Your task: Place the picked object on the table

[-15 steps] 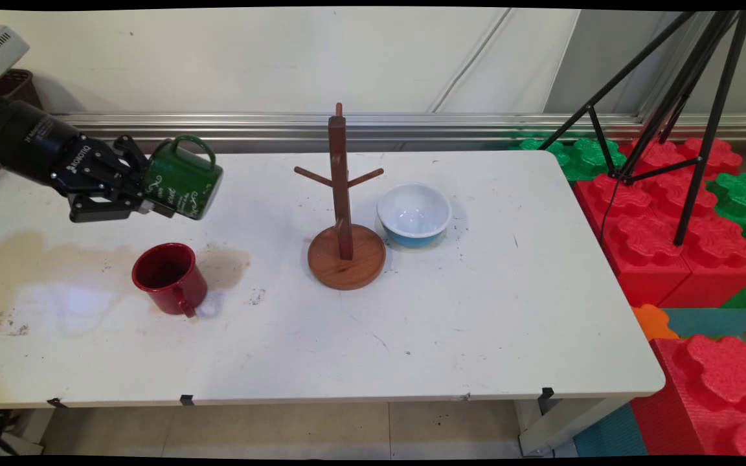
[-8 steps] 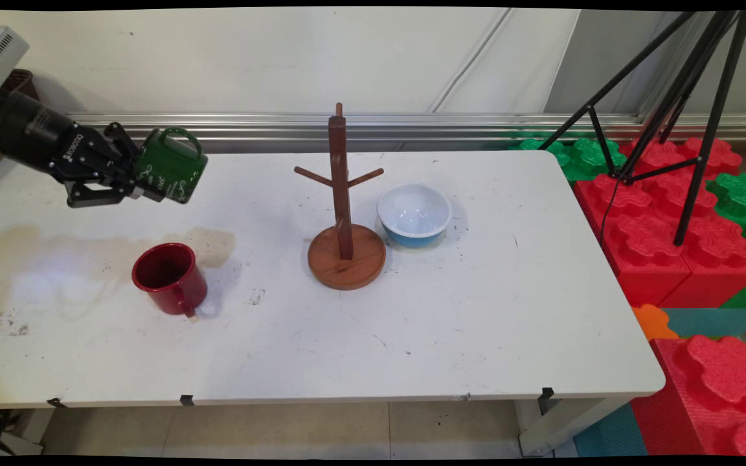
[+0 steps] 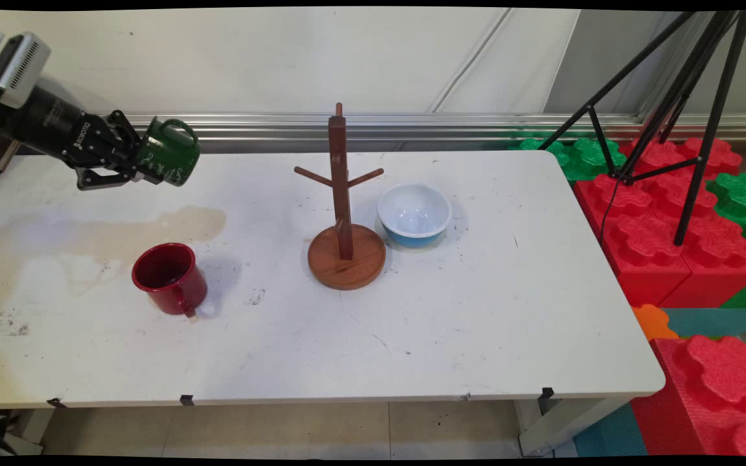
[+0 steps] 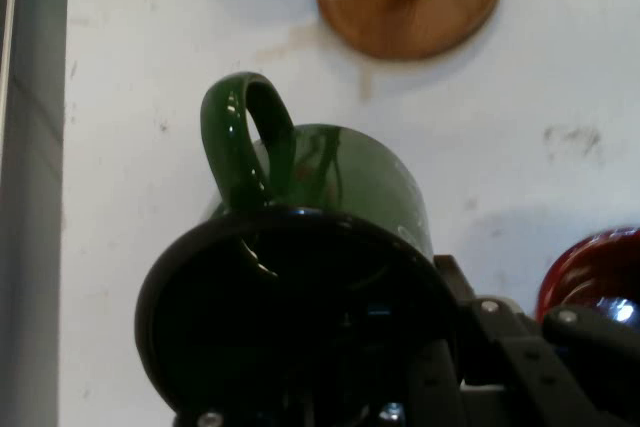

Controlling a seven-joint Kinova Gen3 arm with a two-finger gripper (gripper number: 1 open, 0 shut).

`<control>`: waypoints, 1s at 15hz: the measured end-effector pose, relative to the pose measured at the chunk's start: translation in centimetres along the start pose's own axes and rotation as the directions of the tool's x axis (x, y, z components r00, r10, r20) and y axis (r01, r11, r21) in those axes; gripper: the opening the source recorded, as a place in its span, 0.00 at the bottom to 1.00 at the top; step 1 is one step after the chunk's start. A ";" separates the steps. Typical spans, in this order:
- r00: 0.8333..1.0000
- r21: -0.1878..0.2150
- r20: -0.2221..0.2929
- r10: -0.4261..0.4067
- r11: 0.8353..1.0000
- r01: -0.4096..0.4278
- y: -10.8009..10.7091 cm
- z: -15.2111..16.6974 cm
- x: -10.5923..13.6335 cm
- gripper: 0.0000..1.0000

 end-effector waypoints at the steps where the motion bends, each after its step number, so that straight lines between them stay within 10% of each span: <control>1: 1.000 0.003 0.017 0.013 1.000 -0.013 -0.2 0.2 -0.3 0.00; 15: 0.968 -0.045 0.186 0.169 0.986 -0.163 -1.0 2.8 -3.1 0.00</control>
